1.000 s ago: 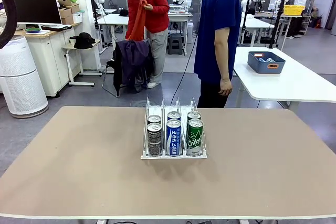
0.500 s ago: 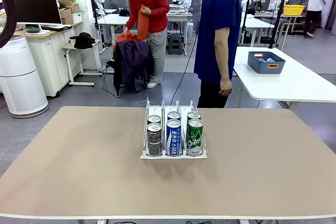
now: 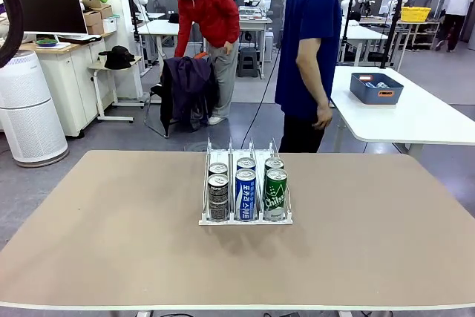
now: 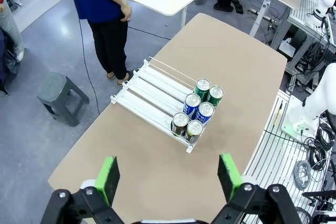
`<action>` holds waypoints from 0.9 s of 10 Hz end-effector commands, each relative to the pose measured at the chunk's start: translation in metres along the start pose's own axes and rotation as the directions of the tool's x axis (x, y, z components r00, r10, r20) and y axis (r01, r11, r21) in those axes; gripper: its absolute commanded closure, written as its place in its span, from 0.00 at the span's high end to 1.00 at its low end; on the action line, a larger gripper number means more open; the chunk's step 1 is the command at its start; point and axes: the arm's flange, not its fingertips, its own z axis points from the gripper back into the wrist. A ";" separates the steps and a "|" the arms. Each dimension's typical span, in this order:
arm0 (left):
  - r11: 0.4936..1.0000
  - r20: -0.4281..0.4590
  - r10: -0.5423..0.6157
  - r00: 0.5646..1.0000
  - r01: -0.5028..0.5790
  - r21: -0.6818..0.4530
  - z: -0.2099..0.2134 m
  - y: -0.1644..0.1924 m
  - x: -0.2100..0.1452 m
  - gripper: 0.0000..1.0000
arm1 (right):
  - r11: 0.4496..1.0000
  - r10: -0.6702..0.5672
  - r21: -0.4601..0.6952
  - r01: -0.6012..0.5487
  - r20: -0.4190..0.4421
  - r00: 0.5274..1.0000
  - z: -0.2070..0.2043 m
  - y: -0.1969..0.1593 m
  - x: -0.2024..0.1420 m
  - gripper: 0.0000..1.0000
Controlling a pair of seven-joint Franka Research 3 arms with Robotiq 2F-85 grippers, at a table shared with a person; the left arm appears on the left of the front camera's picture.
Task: Fill the beverage cans into the dispenser.
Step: Pick up the Pepsi coke handed by the human.
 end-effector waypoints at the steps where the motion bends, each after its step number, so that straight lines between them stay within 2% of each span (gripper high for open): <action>1: 1.000 0.002 0.002 1.000 -0.002 0.000 0.001 0.000 -0.001 1.00 | 1.000 0.001 0.000 -0.001 0.001 1.000 0.000 0.000 0.000 1.00; 9: 1.000 0.002 0.002 1.000 -0.002 0.000 0.001 0.000 -0.001 1.00 | 1.000 0.001 0.000 -0.001 0.001 1.000 0.000 0.000 0.000 1.00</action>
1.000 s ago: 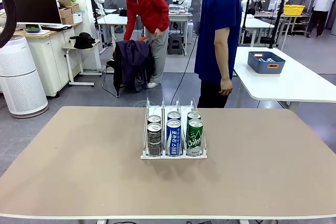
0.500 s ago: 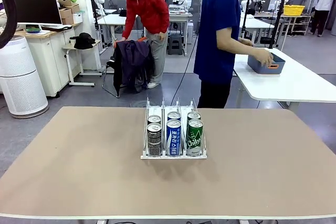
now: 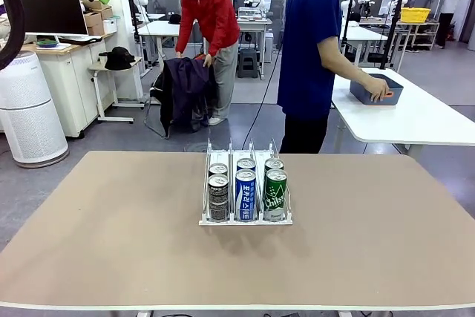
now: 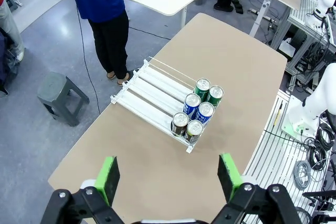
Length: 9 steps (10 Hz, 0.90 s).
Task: Fill the beverage cans into the dispenser.
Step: Pick up the Pepsi coke handed by the human.
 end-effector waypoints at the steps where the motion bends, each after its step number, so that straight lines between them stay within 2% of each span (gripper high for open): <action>1: 1.000 0.002 0.002 1.000 -0.002 0.000 0.001 0.000 -0.001 1.00 | 1.000 0.001 0.000 -0.001 0.001 1.000 0.000 0.000 0.000 1.00; 9: 1.000 0.002 0.002 1.000 -0.002 0.000 0.001 0.000 -0.001 1.00 | 1.000 0.001 0.000 -0.001 0.001 1.000 0.000 0.000 0.000 1.00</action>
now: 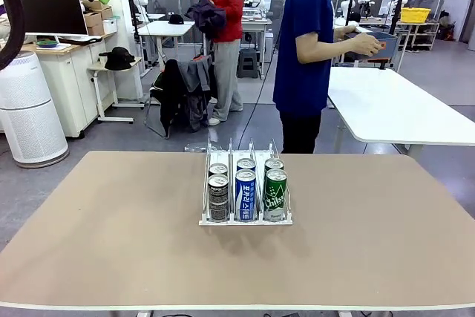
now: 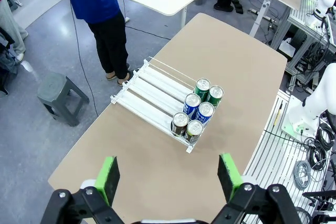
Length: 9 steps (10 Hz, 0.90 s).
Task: Fill the beverage cans into the dispenser.
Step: Pick up the Pepsi coke handed by the human.
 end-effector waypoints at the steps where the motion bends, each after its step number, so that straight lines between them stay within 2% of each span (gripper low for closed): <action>1: 1.000 0.002 0.002 1.000 -0.002 0.000 0.001 0.000 -0.001 1.00 | 1.000 0.001 0.000 -0.001 0.001 1.000 0.000 0.000 0.000 1.00; 9: 1.000 0.002 0.002 1.000 -0.002 0.000 0.001 0.000 -0.001 1.00 | 1.000 0.001 0.000 -0.001 0.001 1.000 0.000 0.000 0.000 1.00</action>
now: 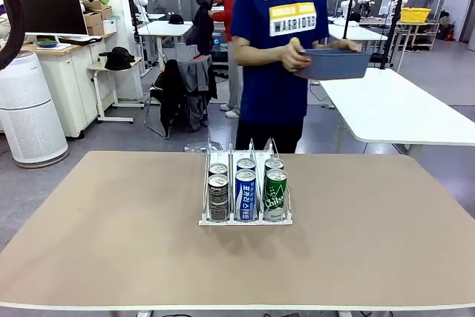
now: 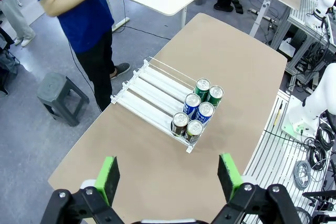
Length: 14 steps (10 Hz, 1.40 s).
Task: Fill the beverage cans into the dispenser.
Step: Pick up the Pepsi coke handed by the human.
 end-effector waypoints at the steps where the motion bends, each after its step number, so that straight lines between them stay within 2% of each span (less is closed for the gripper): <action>1: 1.000 0.002 0.002 1.000 -0.002 0.000 0.001 0.000 -0.001 1.00 | 1.000 0.001 0.000 -0.001 0.001 1.000 0.000 0.000 0.000 1.00; 14: 1.000 0.002 0.002 1.000 -0.002 0.000 0.001 0.000 -0.001 1.00 | 1.000 0.001 0.000 -0.001 0.001 1.000 0.000 0.000 0.000 1.00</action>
